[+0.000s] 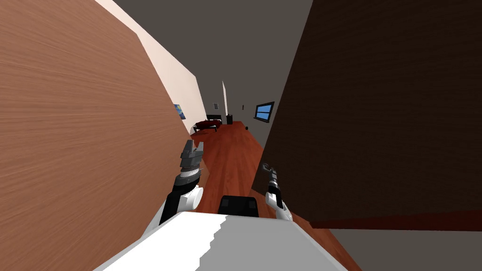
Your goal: Push the door open
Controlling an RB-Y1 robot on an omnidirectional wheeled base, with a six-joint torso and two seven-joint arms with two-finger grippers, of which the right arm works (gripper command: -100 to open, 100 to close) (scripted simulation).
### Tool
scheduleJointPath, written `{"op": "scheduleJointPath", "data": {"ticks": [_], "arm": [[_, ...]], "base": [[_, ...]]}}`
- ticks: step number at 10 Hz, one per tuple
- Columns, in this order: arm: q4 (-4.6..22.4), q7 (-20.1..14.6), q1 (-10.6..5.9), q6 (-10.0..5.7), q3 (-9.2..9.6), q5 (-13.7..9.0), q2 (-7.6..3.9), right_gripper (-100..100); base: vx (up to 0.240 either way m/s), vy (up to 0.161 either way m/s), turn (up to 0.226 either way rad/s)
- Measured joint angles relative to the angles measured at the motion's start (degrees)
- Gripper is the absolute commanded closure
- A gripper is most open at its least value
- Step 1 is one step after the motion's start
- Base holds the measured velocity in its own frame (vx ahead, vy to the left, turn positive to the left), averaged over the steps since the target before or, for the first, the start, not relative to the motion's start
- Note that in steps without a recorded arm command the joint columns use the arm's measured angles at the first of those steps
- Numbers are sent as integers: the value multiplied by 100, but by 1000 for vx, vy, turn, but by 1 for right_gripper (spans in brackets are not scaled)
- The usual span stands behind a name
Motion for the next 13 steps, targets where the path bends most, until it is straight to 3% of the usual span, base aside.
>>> {"op": "scheduleJointPath", "data": {"ticks": [5, 9, 13], "arm": [[126, 102, -93, -97, -284, -170, -90, 100], [-165, 212, 79, 39, -510, -300, -56, 100], [-36, 264, 55, -56, -799, -473, -92, 100]], "base": [[191, 1, -37], [178, 12, -55], [231, 21, -74]]}}
